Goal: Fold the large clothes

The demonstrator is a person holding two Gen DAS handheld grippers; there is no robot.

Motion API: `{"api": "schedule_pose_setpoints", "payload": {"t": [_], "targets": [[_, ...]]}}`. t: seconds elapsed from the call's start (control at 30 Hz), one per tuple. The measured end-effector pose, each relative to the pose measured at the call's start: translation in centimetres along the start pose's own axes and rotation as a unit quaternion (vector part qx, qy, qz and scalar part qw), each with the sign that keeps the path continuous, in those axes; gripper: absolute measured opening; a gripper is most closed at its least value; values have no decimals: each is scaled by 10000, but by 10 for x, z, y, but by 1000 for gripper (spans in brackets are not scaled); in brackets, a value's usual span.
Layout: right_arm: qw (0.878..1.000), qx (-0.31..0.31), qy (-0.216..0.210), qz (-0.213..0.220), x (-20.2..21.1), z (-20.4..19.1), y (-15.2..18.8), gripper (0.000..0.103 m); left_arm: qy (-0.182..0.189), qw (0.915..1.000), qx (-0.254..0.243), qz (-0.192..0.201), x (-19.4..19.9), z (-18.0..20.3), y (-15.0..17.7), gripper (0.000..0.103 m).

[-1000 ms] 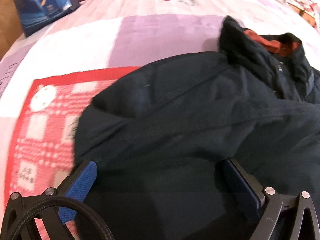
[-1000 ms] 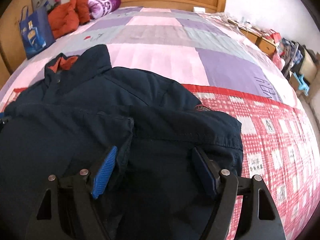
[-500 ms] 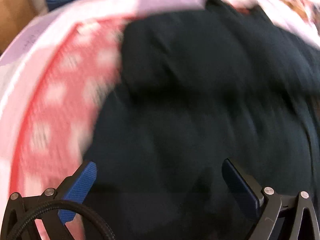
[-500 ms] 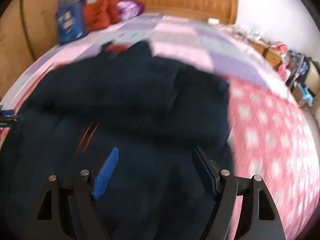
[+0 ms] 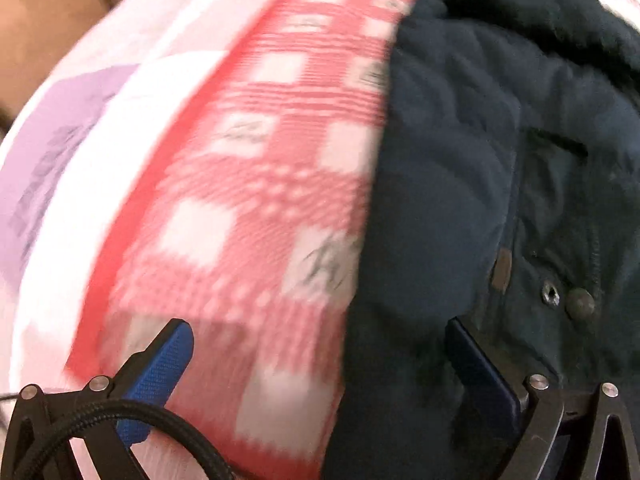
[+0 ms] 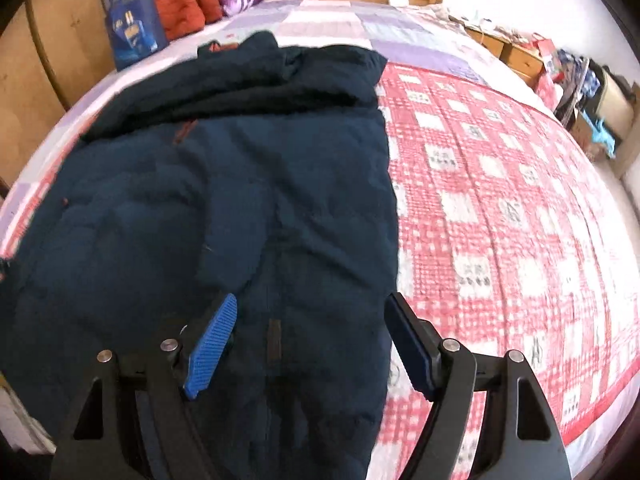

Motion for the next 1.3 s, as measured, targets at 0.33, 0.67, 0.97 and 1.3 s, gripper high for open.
{"api": "schedule_pose_setpoints", "payload": {"t": [0.33,0.67,0.97,1.3], "targets": [[9961,-242,512,-672,34,12,107,80,-5,9999,-21,-170,24,-27,91,103],[9885,-709,1240,-493,123,-16,212,80,93,9998,-147,121,66,-81,133,103],[9898,-720,1174,-364,139,-47,238,80,206,9992,-313,103,74,-82,161,103],[9879,-749,1294,-415,125,-40,241,80,149,9987,-336,352,53,-51,155,103]]}}
Point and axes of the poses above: each gripper's, at about its wrist camera, not at the fingertips, and x roughly against the way its jaws point, z to its right, y to its underside, the point moved 5 cm from there along -x, roughly the way its jaws point, and after that the axes turned 12 degrees about -y, right-handed, at the moved point
